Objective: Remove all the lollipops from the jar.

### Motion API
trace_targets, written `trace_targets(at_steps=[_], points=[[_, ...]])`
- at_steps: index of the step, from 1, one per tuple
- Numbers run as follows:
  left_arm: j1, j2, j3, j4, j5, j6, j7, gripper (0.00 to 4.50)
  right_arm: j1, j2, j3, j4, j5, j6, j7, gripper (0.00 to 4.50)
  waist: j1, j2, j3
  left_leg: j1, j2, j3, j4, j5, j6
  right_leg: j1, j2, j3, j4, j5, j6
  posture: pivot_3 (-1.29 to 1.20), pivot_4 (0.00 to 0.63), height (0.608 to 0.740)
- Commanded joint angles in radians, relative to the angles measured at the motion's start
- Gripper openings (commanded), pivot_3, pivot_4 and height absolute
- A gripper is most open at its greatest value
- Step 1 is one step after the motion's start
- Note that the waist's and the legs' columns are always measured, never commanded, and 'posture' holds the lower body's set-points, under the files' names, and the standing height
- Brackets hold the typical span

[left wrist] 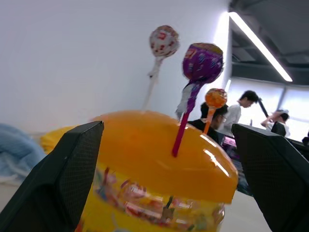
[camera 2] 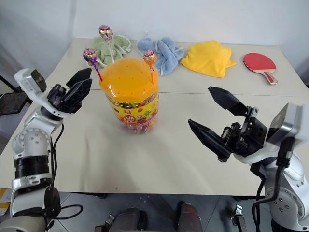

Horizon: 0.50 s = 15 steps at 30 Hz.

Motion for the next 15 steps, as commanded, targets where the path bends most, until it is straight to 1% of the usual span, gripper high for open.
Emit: trace_targets(at_steps=[1, 2, 3, 4, 6, 7, 8, 9, 15], points=[[-0.058, 0.002, -0.014, 0.029, 0.028, -0.022, -0.046, 4.50, 0.002, -0.014, -0.012, -0.003, -0.024, -0.015, 0.021, 4.45, 0.003, 0.000, 0.000, 0.000, 0.000, 0.000, 0.000, 0.000, 0.000, 0.000, 0.000, 0.000, 0.000, 0.000, 0.000, 0.00, 0.150, 0.740], [-0.070, -0.003, -0.017, 0.042, 0.047, -0.044, -0.046, 4.50, -0.001, -0.012, -0.013, -0.002, -0.026, -0.015, 0.019, 4.45, 0.004, 0.000, 0.000, 0.000, 0.000, 0.001, 0.000, 0.000, 0.000, 0.000, 0.000, 0.001, 0.000, 0.000, 0.000, 0.00, 0.150, 0.740], [-0.076, -0.003, -0.025, 0.047, 0.055, -0.044, -0.059, 4.11, -0.004, -0.010, -0.013, 0.001, -0.030, -0.016, 0.016, 4.50, 0.005, 0.000, 0.000, 0.000, 0.000, 0.001, 0.000, 0.000, 0.000, 0.000, 0.000, 0.001, 0.000, 0.000, 0.000, 0.00, 0.150, 0.740], [-0.082, -0.003, -0.031, 0.052, 0.067, -0.050, -0.067, 4.00, -0.005, -0.008, -0.013, 0.003, -0.036, -0.017, 0.016, 4.50, 0.005, 0.000, 0.000, 0.000, 0.000, 0.001, 0.000, 0.000, 0.000, 0.000, 0.000, 0.001, 0.000, 0.000, 0.000, 0.00, 0.150, 0.740], [-0.085, -0.001, -0.038, 0.054, 0.074, -0.046, -0.089, 3.41, -0.003, -0.004, -0.014, 0.004, -0.042, -0.019, 0.014, 4.50, 0.005, 0.000, 0.000, 0.000, 0.000, 0.001, 0.000, 0.000, 0.000, 0.000, 0.000, 0.001, 0.000, 0.000, 0.000, 0.00, 0.150, 0.740], [-0.087, -0.002, -0.038, 0.057, 0.081, -0.053, -0.092, 3.05, -0.002, -0.003, -0.014, 0.005, -0.047, -0.020, 0.013, 4.50, 0.005, 0.000, 0.000, 0.000, 0.000, 0.001, 0.000, 0.000, 0.000, 0.000, 0.000, 0.001, 0.000, 0.000, 0.000, 0.00, 0.150, 0.740], [-0.088, -0.002, -0.037, 0.059, 0.085, -0.057, -0.095, 2.82, -0.001, -0.002, -0.014, 0.004, -0.050, -0.022, 0.013, 4.50, 0.005, 0.000, 0.000, 0.000, 0.000, 0.001, 0.000, 0.000, 0.000, 0.000, 0.000, 0.001, 0.000, 0.000, 0.000, 0.00, 0.150, 0.740], [-0.088, -0.003, -0.036, 0.059, 0.089, -0.060, -0.096, 2.44, 0.002, -0.001, -0.016, 0.003, -0.052, -0.023, 0.014, 4.50, 0.005, 0.000, 0.000, 0.000, 0.000, 0.001, 0.000, 0.000, 0.000, 0.000, 0.000, 0.001, 0.000, 0.000, 0.000, 0.00, 0.150, 0.740], [-0.104, -0.015, -0.042, 0.056, 0.088, -0.056, -0.118, 0.59, 0.018, 0.010, -0.017, 0.004, -0.066, -0.032, 0.010, 4.50, 0.008, 0.000, 0.000, 0.000, 0.000, 0.001, 0.000, 0.000, 0.000, 0.000, 0.000, 0.001, 0.000, 0.000, 0.000, 0.00, 0.150, 0.740]])
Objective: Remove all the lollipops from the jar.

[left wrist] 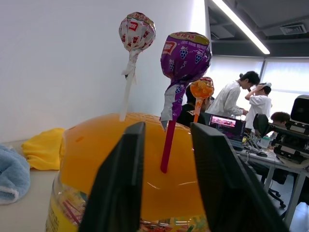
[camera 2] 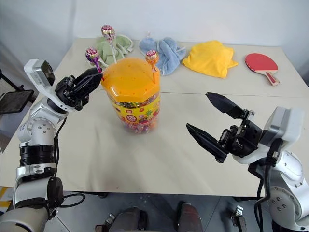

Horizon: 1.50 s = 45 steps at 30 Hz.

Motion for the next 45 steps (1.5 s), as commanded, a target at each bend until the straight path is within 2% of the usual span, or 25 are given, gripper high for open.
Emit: trace_targets(at_steps=[1, 2, 5, 9, 12, 16, 19, 21, 23, 26, 32, 33, 37, 42, 45], points=[[-0.037, -0.008, 0.006, -0.016, -0.016, 0.010, -0.022, 0.22, 0.007, 0.006, -0.020, -0.022, -0.001, -0.025, 0.001, 4.50, 0.002, 0.000, 0.000, 0.000, 0.000, 0.000, 0.000, 0.000, 0.000, 0.000, 0.000, 0.000, 0.000, 0.000, 0.000, 0.00, 0.150, 0.740], [-0.038, -0.009, 0.007, -0.019, -0.012, 0.007, -0.018, 0.04, 0.010, 0.007, -0.022, -0.023, 0.002, -0.024, 0.001, 4.50, 0.002, 0.000, 0.000, 0.000, 0.000, 0.000, 0.001, 0.000, 0.000, 0.000, 0.000, 0.000, 0.000, 0.000, 0.000, 0.00, 0.150, 0.740], [-0.063, -0.026, 0.035, -0.005, -0.007, -0.023, 0.025, 0.04, 0.013, 0.011, -0.016, -0.022, 0.000, -0.024, 0.001, 4.50, 0.002, 0.000, 0.000, 0.000, 0.000, 0.000, 0.000, 0.000, 0.000, 0.000, 0.000, 0.000, 0.000, 0.000, 0.000, 0.00, 0.150, 0.740], [-0.121, -0.058, 0.167, 0.016, -0.115, 0.012, 0.183, 0.04, 0.002, 0.016, 0.000, -0.005, -0.003, -0.022, 0.010, 4.50, 0.001, -0.001, 0.001, -0.001, 0.000, -0.001, 0.002, 0.000, 0.000, 0.000, 0.000, 0.000, 0.000, 0.000, 0.000, 0.00, 0.150, 0.740], [-0.101, -0.020, 0.249, -0.002, -0.150, 0.051, 0.291, 0.04, -0.013, 0.014, 0.009, 0.010, -0.002, -0.021, 0.026, 4.50, -0.008, -0.001, 0.001, 0.000, 0.000, -0.001, 0.001, 0.000, 0.000, 0.000, 0.000, 0.001, 0.001, 0.000, 0.000, 0.00, 0.150, 0.740], [0.036, 0.156, 0.224, -0.008, -0.028, 0.164, 0.406, 0.04, -0.035, -0.007, 0.012, 0.037, -0.025, -0.033, 0.082, 4.50, -0.027, -0.001, 0.001, 0.001, 0.001, 0.000, -0.002, 0.000, 0.000, -0.002, 0.000, 0.001, 0.002, 0.000, 0.000, 0.00, 0.150, 0.740], [0.266, 0.331, 0.176, -0.081, 0.105, 0.261, 0.433, 0.04, -0.073, -0.042, 0.040, 0.067, -0.068, -0.050, 0.172, 4.50, -0.032, -0.001, 0.001, 0.001, 0.000, 0.001, -0.003, 0.000, 0.000, -0.004, 0.000, 0.002, 0.003, 0.000, 0.000, 0.00, 0.150, 0.740], [0.343, 0.380, 0.180, -0.110, 0.124, 0.323, 0.477, 0.04, -0.091, -0.048, 0.046, 0.082, -0.063, -0.049, 0.198, 4.50, -0.034, -0.002, 0.001, 0.000, 0.000, 0.002, -0.003, 0.000, -0.001, -0.006, 0.000, 0.004, 0.004, 0.000, 0.000, 0.00, 0.150, 0.740], [0.500, 0.453, 0.197, -0.162, 0.148, 0.436, 0.482, 0.04, -0.104, -0.077, 0.078, 0.084, -0.062, -0.039, 0.273, 4.50, -0.024, -0.004, 0.002, -0.002, 0.001, 0.002, -0.002, 0.000, -0.001, -0.007, 0.000, 0.003, 0.005, 0.000, 0.000, 0.00, 0.150, 0.740], [0.647, 0.485, 0.243, -0.277, 0.146, 0.560, 0.528, 0.04, -0.118, -0.103, 0.123, 0.080, -0.042, -0.015, 0.348, 4.50, -0.018, -0.004, 0.002, -0.002, 0.001, 0.002, -0.002, -0.001, -0.001, -0.009, 0.000, 0.005, 0.007, 0.000, 0.000, 0.00, 0.150, 0.740], [0.719, 0.471, 0.300, -0.420, 0.096, 0.712, 0.550, 0.04, -0.093, -0.141, 0.145, 0.126, -0.077, -0.016, 0.453, 4.50, 0.002, -0.005, 0.002, -0.002, 0.001, 0.002, -0.001, -0.001, -0.001, -0.009, -0.001, 0.006, 0.008, 0.000, -0.001, 0.00, 0.150, 0.740], [0.732, 0.478, 0.304, -0.433, 0.097, 0.732, 0.546, 0.49, -0.094, -0.138, 0.141, 0.131, -0.076, -0.015, 0.450, 4.50, 0.000, -0.005, 0.002, -0.001, 0.001, 0.002, -0.001, -0.001, -0.001, -0.009, -0.001, 0.007, 0.008, -0.001, -0.001, 0.00, 0.150, 0.740], [0.760, 0.503, 0.314, -0.424, 0.118, 0.718, 0.502, 1.61, -0.098, -0.129, 0.109, 0.141, -0.060, -0.004, 0.415, 4.50, -0.005, -0.005, 0.002, 0.000, 0.002, 0.003, -0.002, -0.001, -0.002, -0.012, 0.000, 0.009, 0.011, -0.001, -0.002, 0.00, 0.150, 0.740], [0.722, 0.545, 0.302, -0.333, 0.160, 0.555, 0.380, 3.11, -0.091, -0.138, 0.046, 0.154, -0.036, 0.027, 0.347, 4.50, -0.004, -0.005, 0.002, 0.000, 0.002, 0.007, -0.001, -0.002, -0.003, -0.013, 0.000, 0.009, 0.012, -0.002, -0.003, 0.00, 0.150, 0.740], [0.654, 0.559, 0.306, -0.263, 0.130, 0.471, 0.257, 3.11, -0.106, -0.135, -0.001, 0.169, -0.020, 0.045, 0.288, 4.50, 0.000, -0.005, 0.002, 0.000, 0.002, 0.008, -0.001, -0.002, -0.003, -0.013, 0.000, 0.009, 0.012, -0.002, -0.004, 0.00, 0.150, 0.740]])
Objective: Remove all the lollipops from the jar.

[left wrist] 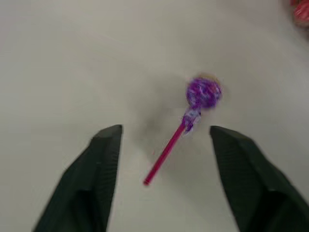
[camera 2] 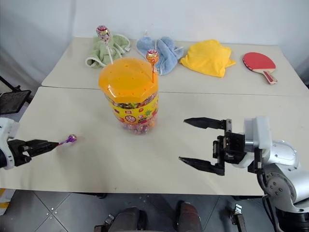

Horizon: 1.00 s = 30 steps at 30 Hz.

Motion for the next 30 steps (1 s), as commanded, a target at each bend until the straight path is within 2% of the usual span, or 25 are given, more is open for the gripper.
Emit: trace_targets(at_steps=[1, 2, 4, 6, 9, 12, 14, 18, 23, 27, 30], points=[[-0.089, 0.008, 0.032, 0.048, -0.041, -0.172, -0.201, 3.11, -0.012, -0.003, -0.085, 0.004, 0.048, 0.022, -0.076, 4.50, 0.002, 0.000, 0.000, 0.000, 0.000, 0.000, 0.000, 0.000, 0.000, 0.000, 0.000, 0.000, 0.000, 0.000, 0.000, 0.00, 0.150, 0.740], [-0.116, -0.003, 0.033, 0.054, -0.055, -0.231, -0.263, 3.11, -0.010, -0.004, -0.098, 0.005, 0.058, 0.031, -0.091, 4.50, 0.003, 0.000, 0.000, 0.000, 0.000, 0.000, 0.000, 0.000, 0.000, 0.000, 0.000, 0.000, 0.000, 0.000, 0.000, 0.00, 0.150, 0.740], [-0.229, -0.058, 0.055, 0.044, -0.176, -0.230, -0.343, 3.11, -0.013, -0.003, -0.136, 0.010, 0.093, 0.050, -0.127, 4.50, 0.006, 0.000, 0.000, -0.001, 0.000, 0.000, 0.000, 0.000, 0.000, 0.000, 0.000, -0.001, 0.000, 0.000, 0.000, 0.00, 0.150, 0.740], [-0.372, -0.125, 0.040, 0.054, -0.251, -0.194, -0.296, 3.11, -0.020, -0.004, -0.158, 0.012, 0.109, 0.056, -0.143, 4.50, 0.005, -0.001, 0.000, -0.001, 0.000, 0.000, 0.001, 0.000, 0.000, 0.000, 0.000, -0.001, 0.001, 0.000, 0.000, 0.00, 0.150, 0.740], [-0.533, -0.219, -0.067, 0.061, -0.227, -0.232, -0.258, 3.65, -0.029, -0.002, -0.174, 0.013, 0.137, 0.074, -0.168, 4.50, 0.002, -0.001, 0.000, 0.000, -0.001, 0.000, 0.002, 0.000, 0.000, 0.000, 0.000, 0.000, 0.003, 0.000, 0.001, 0.00, 0.150, 0.740], [-0.721, -0.341, -0.159, 0.151, -0.155, -0.329, -0.210, 4.46, -0.040, 0.013, -0.183, 0.014, 0.157, 0.082, -0.207, 4.50, 0.004, -0.001, -0.001, 0.000, -0.001, 0.000, 0.003, 0.000, 0.001, 0.001, 0.000, 0.000, 0.003, 0.001, 0.001, 0.00, 0.150, 0.740], [-0.809, -0.392, -0.194, 0.221, -0.122, -0.372, -0.193, 4.46, -0.048, 0.026, -0.184, 0.011, 0.158, 0.077, -0.226, 4.50, 0.003, -0.002, -0.001, -0.001, -0.001, 0.000, 0.004, 0.001, 0.001, 0.001, 0.000, 0.000, 0.003, 0.001, 0.001, 0.00, 0.150, 0.740], [-0.906, -0.436, -0.302, 0.346, -0.025, -0.439, -0.237, 4.46, -0.084, 0.054, -0.183, -0.005, 0.210, 0.096, -0.300, 4.50, -0.009, -0.002, -0.001, 0.000, -0.001, 0.002, 0.001, 0.001, 0.001, 0.000, 0.000, 0.000, 0.002, 0.001, 0.002, 0.00, 0.150, 0.740], [-0.986, -0.503, -0.349, 0.453, 0.021, -0.500, -0.273, 4.46, -0.073, 0.061, -0.167, -0.020, 0.198, 0.101, -0.304, 4.50, -0.007, -0.002, -0.001, -0.001, -0.001, 0.002, 0.001, 0.001, 0.001, 0.000, 0.001, -0.001, 0.001, 0.001, 0.002, 0.00, 0.150, 0.740], [-1.032, -0.532, -0.352, 0.499, 0.024, -0.485, -0.272, 3.65, -0.073, 0.069, -0.159, -0.032, 0.179, 0.089, -0.310, 4.50, -0.003, -0.002, -0.001, -0.001, -0.001, 0.001, 0.002, 0.001, 0.001, 0.000, 0.000, -0.001, 0.000, 0.001, 0.002, 0.00, 0.150, 0.740], [-1.042, -0.531, -0.353, 0.506, 0.023, -0.465, -0.284, 2.65, -0.073, 0.074, -0.159, -0.037, 0.169, 0.081, -0.317, 4.50, -0.001, -0.002, -0.001, -0.001, -0.001, 0.001, 0.002, 0.001, 0.001, 0.000, 0.000, -0.001, 0.000, 0.001, 0.002, 0.00, 0.150, 0.740]])
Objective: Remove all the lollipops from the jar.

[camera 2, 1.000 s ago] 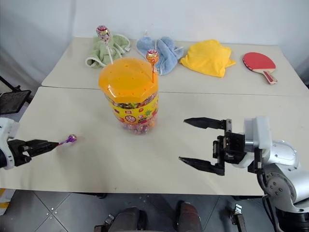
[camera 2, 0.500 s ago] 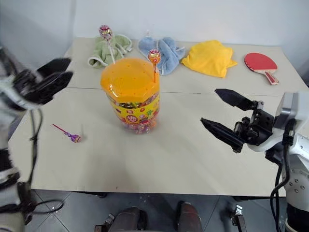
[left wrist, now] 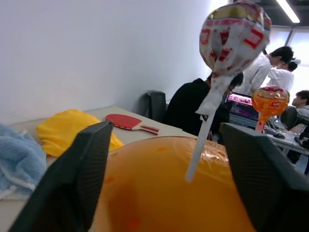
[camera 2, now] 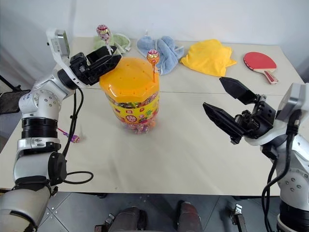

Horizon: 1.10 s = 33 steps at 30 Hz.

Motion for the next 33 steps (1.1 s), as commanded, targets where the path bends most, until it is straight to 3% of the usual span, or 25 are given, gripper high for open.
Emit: trace_targets(at_steps=[1, 9, 14, 18, 22, 25, 29, 33], points=[[-0.033, 0.005, 0.009, -0.009, -0.008, 0.024, -0.022, 2.36, 0.003, 0.009, -0.015, -0.041, -0.008, -0.026, -0.007, 4.50, 0.001, 0.000, 0.000, 0.000, 0.000, 0.000, 0.000, 0.000, 0.000, 0.000, 0.000, 0.000, 0.000, 0.000, 0.000, 0.00, 0.150, 0.740], [-0.041, -0.007, 0.034, -0.016, -0.026, 0.049, -0.030, 0.03, 0.004, 0.025, -0.005, -0.047, -0.035, -0.037, -0.008, 4.50, 0.002, 0.000, 0.000, 0.000, 0.000, -0.001, 0.001, 0.000, 0.000, 0.000, 0.000, 0.000, 0.000, 0.000, 0.000, 0.00, 0.150, 0.740], [-0.081, -0.004, 0.191, -0.021, -0.158, 0.126, 0.072, 0.03, -0.011, 0.028, 0.016, -0.031, -0.057, -0.046, 0.004, 4.50, 0.001, 0.000, 0.000, -0.001, 0.000, -0.001, 0.002, 0.000, 0.000, 0.000, 0.000, 0.000, 0.001, 0.000, 0.000, 0.00, 0.150, 0.740], [-0.024, 0.110, 0.208, -0.084, -0.091, 0.149, 0.175, 0.03, -0.027, 0.017, 0.044, -0.011, -0.083, -0.049, 0.062, 4.50, -0.012, 0.000, 0.000, 0.000, 0.000, -0.002, 0.001, 0.000, 0.000, 0.000, 0.000, 0.000, 0.001, 0.000, 0.000, 0.00, 0.150, 0.740], [0.153, 0.349, 0.076, -0.218, 0.113, 0.321, 0.336, 0.03, -0.064, 0.004, 0.082, -0.001, -0.044, -0.012, 0.136, 4.50, -0.028, 0.000, 0.000, 0.002, 0.000, -0.002, -0.002, 0.000, 0.000, 0.000, 0.000, 0.000, 0.001, 0.000, 0.000, 0.00, 0.150, 0.740], [0.368, 0.461, 0.108, -0.431, 0.074, 0.444, 0.306, 0.03, -0.084, -0.022, 0.127, 0.003, -0.043, 0.019, 0.204, 4.50, -0.033, 0.000, 0.000, 0.002, 0.000, -0.002, -0.002, 0.000, 0.000, 0.000, 0.000, 0.001, 0.002, 0.000, 0.000, 0.00, 0.150, 0.740], [0.581, 0.495, 0.200, -0.607, 0.029, 0.565, 0.324, 0.03, -0.087, -0.030, 0.177, 0.017, -0.080, 0.008, 0.293, 4.50, -0.008, -0.001, 0.000, -0.001, 0.001, -0.006, 0.000, 0.000, 0.000, 0.000, 0.000, 0.000, 0.002, 0.000, 0.000, 0.00, 0.150, 0.740], [0.849, 0.465, 0.251, -0.774, 0.011, 0.638, 0.329, 0.03, -0.060, -0.039, 0.265, 0.044, -0.193, -0.054, 0.418, 4.50, 0.000, 0.000, 0.000, 0.001, 0.000, -0.004, -0.001, 0.000, 0.000, 0.001, 0.000, 0.003, 0.001, 0.000, 0.000, 0.00, 0.150, 0.740]])
